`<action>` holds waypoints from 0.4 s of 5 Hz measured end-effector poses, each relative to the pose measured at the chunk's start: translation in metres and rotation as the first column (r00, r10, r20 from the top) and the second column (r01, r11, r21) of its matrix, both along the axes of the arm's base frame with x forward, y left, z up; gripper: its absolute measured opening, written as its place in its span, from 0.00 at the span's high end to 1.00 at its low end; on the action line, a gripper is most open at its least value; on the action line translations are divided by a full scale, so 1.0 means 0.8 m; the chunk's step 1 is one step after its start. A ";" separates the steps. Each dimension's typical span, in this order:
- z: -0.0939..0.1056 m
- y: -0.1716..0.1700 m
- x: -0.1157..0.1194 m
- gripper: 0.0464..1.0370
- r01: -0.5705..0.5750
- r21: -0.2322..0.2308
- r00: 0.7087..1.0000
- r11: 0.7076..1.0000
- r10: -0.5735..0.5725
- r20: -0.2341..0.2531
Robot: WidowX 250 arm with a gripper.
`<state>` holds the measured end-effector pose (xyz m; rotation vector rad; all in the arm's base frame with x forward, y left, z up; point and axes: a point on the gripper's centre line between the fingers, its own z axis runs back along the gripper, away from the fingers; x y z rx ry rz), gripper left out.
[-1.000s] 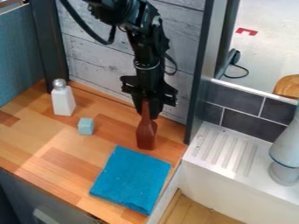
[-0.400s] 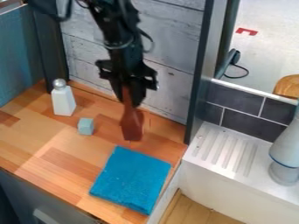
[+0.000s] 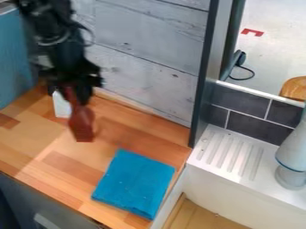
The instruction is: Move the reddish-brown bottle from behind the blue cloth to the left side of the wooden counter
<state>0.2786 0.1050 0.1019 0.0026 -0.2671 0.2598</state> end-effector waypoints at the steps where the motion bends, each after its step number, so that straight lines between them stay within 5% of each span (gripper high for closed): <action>1: -0.005 0.047 -0.024 0.67 -0.071 0.023 0.997 0.997 0.070 0.007; 2: -0.026 0.094 -0.050 0.67 -0.142 0.022 0.990 0.990 0.143 -0.021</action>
